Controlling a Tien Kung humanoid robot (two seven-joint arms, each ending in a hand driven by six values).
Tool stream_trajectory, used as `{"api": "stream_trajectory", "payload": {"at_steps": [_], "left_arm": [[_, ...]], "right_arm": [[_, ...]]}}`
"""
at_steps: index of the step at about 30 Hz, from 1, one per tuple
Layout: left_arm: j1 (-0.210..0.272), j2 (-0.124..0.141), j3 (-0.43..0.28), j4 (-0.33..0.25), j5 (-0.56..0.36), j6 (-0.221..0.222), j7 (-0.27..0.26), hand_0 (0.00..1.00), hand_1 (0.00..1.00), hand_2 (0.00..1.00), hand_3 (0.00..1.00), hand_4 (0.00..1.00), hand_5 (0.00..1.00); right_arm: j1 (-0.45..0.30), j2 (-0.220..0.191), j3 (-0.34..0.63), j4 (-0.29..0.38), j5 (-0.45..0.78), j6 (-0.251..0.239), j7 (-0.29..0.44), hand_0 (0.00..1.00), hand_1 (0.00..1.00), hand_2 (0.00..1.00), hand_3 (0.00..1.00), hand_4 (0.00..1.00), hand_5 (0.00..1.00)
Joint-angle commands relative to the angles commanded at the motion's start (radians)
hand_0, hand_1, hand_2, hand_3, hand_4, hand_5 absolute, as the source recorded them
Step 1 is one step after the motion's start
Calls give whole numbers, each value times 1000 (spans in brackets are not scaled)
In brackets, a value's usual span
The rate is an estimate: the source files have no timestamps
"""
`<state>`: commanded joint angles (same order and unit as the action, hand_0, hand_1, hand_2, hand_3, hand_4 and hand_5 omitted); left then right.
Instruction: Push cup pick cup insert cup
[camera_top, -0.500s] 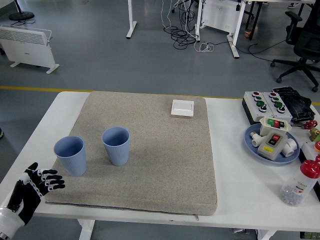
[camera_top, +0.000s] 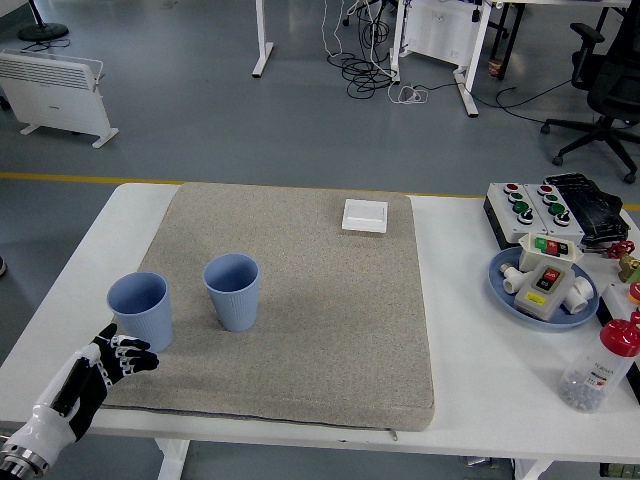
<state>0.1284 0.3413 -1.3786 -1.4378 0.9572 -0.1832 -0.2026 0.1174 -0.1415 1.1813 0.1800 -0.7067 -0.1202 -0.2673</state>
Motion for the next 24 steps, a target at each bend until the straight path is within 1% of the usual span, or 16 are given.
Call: {"api": "stream_trajectory", "payload": {"at_steps": [1,2,3,12,13,14,19,24], "left_arm": [[-9,-1,4,12,1,0,-3,658,571,524,500,593,998],[-13,-1,6,17,3,0,-4,681,575,525,502,593,998],[-14,-1,7,19,3,0,-5,681,575,525,502,593,998],[-78,-3,21,84,61,10,-22,702,588,529,505,598,998],[-82,-3,23,88,62,10,-22,702,588,529,505,598,998],[-86,-2,26,93,64,10,-20,723,595,532,507,602,998],[-103,2,47,118,57,6,-20,723,595,532,507,602,998],[-121,3,59,145,72,7,-33,720,591,532,507,604,998]], "right_arm": [[1,0,0,0,0,0,0,723,648,644,575,120,467],[1,0,-1,0,0,0,0,723,648,643,575,121,468],[1,0,-1,0,0,0,0,723,648,643,575,121,468],[5,0,0,0,5,0,2,723,649,644,575,121,467],[5,1,0,0,5,0,2,723,649,644,575,121,467],[4,1,0,0,5,0,2,723,648,644,574,121,468],[4,1,1,0,4,0,1,723,648,644,574,121,468],[3,2,0,0,4,0,1,723,648,644,575,120,468]]}}
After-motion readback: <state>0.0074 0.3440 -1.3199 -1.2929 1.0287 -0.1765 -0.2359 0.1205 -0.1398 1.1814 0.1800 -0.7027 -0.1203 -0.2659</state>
